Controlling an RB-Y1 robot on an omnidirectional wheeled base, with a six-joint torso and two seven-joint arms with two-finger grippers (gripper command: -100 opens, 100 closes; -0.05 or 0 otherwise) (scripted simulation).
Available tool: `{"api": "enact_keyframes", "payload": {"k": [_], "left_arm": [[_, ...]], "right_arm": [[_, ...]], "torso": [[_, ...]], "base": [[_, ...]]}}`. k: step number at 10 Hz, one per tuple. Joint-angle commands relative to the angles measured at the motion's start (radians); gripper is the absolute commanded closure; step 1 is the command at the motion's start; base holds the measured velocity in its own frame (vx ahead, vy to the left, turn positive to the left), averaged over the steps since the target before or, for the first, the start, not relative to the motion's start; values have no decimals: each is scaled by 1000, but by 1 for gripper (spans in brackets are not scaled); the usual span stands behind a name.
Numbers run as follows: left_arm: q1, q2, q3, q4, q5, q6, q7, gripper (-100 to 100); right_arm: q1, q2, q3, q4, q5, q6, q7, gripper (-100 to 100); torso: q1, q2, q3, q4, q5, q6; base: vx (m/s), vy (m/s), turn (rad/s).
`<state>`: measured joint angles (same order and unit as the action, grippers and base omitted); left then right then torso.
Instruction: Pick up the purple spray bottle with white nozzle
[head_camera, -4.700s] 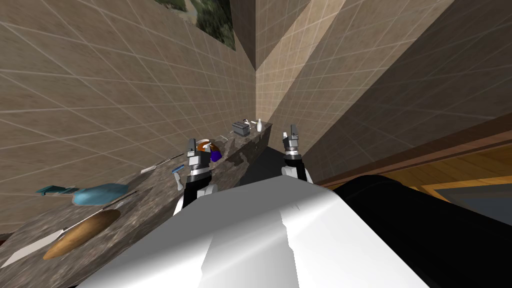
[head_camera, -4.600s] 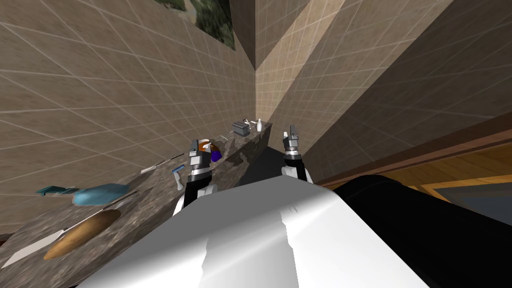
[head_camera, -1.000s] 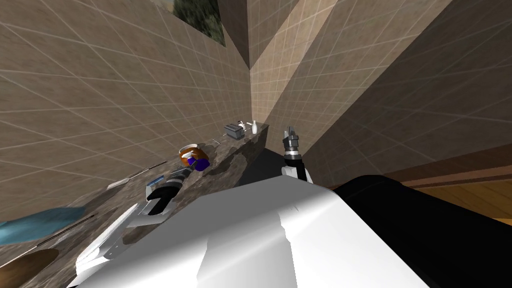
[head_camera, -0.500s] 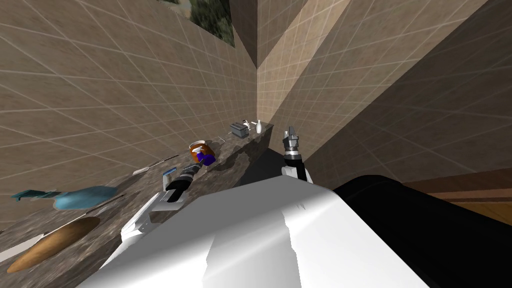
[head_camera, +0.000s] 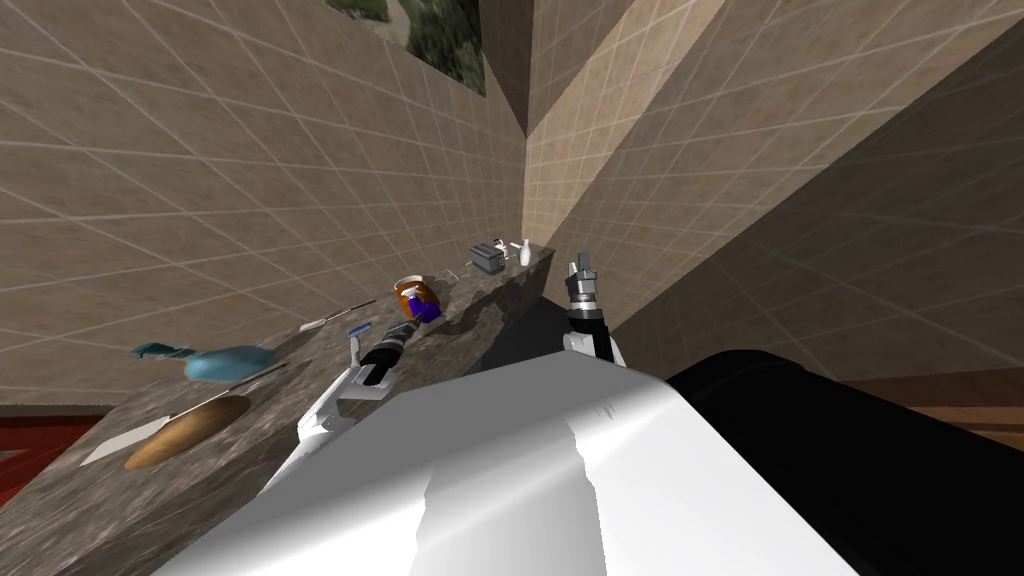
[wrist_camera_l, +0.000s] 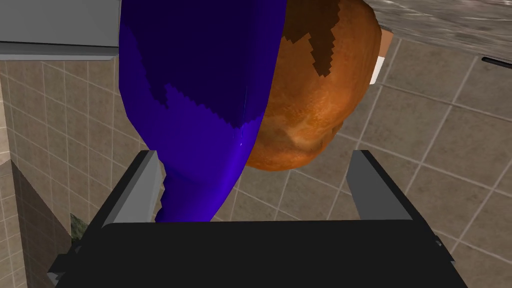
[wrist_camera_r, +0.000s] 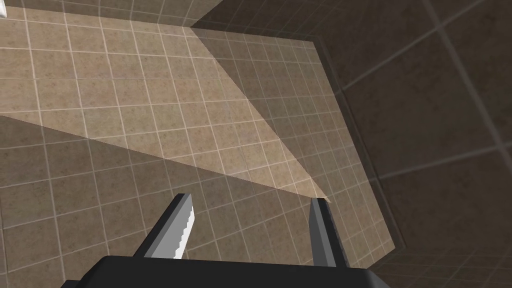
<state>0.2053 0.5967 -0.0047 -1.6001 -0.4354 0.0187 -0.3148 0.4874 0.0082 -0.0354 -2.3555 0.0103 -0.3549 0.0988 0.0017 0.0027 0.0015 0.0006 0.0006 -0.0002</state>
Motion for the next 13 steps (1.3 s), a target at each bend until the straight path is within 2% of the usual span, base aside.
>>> {"api": "enact_keyframes", "payload": {"k": [1, 2, 3, 4, 5, 7, 8, 9, 11, 12, 13], "left_arm": [[-50, -1, -13, 50, 2, -8, -3, -100], [-77, -1, -13, 65, 2, -8, -3, -100], [-83, -1, -13, 65, 2, -8, -3, -100], [-121, -36, -60, 111, 9, -13, -23, -100], [-150, -36, -75, 140, 9, -13, -23, -100], [-199, -36, -75, 160, 9, -13, -23, -100], [-239, -70, -121, 217, 16, -17, -43, -100], [-264, -70, -136, 249, 16, -17, -43, -100], [-315, -70, -136, 254, 16, -17, -43, -100], [-355, -105, -183, 313, 23, -22, -64, -100], [-373, -105, -197, 314, 23, -22, -64, -100]], "right_arm": [[0, 0, 0, 0, 0, 0, 0, 0], [0, 0, 0, 0, 0, 0, 0, 0], [0, 0, 0, 0, 0, 0, 0, 0], [0, 0, 0, 0, 0, 0, 0, 0], [0, 0, 0, 0, 0, 0, 0, 0], [0, 0, 0, 0, 0, 0, 0, 0], [0, 0, 0, 0, 0, 0, 0, 0], [0, 0, 0, 0, 0, 0, 0, 0], [0, 0, 0, 0, 0, 0, 0, 0], [0, 0, 0, 0, 0, 0, 0, 0], [0, 0, 0, 0, 0, 0, 0, 0]], "torso": [[0, 0, 0, 0, 0, 0], [-1, -1, -1, 0, 0, 1], [-2, -2, -1, 0, -1, 1], [-2, -3, -2, -1, -1, 0], [0, -1, -1, 0, 0, -1], [-1, -1, 0, 0, 0, 1], [-2, -2, -1, 0, -1, 0], [0, -1, -1, 0, 0, -1], [-1, -1, -1, 0, -1, 1], [-2, -2, -1, 0, -1, 1], [0, -1, 0, 0, 0, -1]], "base": [[-20, 10, 14], [-3, 2, -27], [6, -1, -5], [-28, 38, 398], [-44, 29, 165], [-17, 8, -55], [-26, 32, 378], [-35, 24, 185], [-15, 11, -46], [-36, 34, 340], [-41, 35, 194]]}}
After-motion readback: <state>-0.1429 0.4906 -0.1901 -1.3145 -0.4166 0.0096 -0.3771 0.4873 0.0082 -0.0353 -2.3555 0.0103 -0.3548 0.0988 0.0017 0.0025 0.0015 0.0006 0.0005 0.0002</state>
